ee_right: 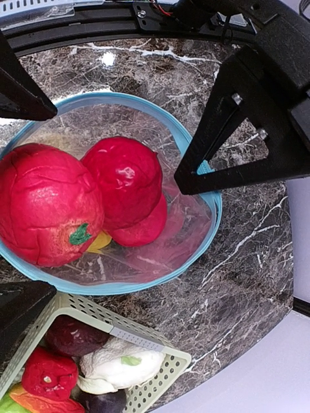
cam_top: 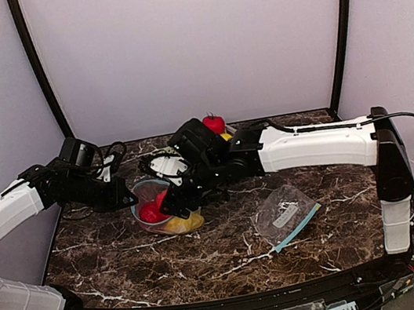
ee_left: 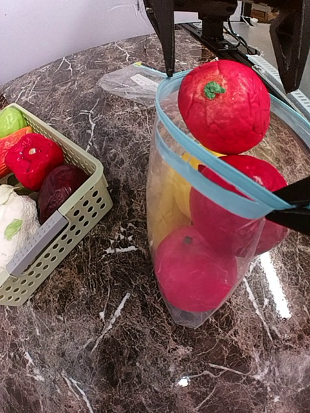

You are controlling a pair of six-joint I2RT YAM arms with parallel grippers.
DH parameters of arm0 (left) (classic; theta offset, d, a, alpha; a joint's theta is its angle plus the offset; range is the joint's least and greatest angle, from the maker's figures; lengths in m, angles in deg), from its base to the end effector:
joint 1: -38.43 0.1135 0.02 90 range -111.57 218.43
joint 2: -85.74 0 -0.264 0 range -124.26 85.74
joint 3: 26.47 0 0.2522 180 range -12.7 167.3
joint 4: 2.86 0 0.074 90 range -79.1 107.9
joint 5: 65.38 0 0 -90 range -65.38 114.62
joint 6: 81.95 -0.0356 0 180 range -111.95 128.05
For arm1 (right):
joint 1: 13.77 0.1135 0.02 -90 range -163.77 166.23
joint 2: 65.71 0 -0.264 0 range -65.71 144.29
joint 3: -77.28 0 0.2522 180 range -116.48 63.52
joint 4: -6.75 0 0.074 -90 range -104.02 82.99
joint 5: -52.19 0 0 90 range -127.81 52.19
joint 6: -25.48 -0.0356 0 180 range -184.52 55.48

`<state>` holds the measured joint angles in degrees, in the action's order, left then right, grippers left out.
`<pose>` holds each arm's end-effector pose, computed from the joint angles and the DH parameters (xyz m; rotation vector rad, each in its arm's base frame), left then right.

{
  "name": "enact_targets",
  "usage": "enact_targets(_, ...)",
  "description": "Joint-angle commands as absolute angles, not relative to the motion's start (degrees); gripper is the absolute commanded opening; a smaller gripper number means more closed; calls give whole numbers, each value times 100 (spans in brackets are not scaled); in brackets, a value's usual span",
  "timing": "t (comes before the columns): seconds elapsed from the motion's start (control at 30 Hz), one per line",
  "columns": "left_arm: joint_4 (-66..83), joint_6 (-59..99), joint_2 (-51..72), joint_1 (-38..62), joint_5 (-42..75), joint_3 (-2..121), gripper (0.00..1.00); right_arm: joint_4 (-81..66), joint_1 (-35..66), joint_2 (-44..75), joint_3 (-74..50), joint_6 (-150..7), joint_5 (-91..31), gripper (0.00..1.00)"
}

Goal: Place the food in the zip-top bag and seal the zipper
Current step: Place the fake vegetable in the zipper food storage bag.

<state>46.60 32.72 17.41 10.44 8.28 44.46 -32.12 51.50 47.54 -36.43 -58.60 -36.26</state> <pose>0.2147 -0.1254 0.2914 0.2129 2.4787 -0.7551 0.1925 0.4203 0.2900 -1.3554 1.8676 0.5793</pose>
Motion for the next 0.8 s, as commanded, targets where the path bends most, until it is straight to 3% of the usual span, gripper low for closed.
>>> enact_targets(0.0, 4757, 3220, 1806, 1000, 846, 4574, 1, -3233, 5187, 4646, -3851, -6051, -3646, 85)
enact_targets(0.33, 4755, 3230, 1772, 971, 853, 4607, 1, -3193, 5188, 4588, -4004, -6756, -3949, 97)
enact_targets(0.77, 4747, 3257, 1728, 930, 878, 4643, 1, -3683, 5179, 5344, -4761, -7253, -4326, 98)
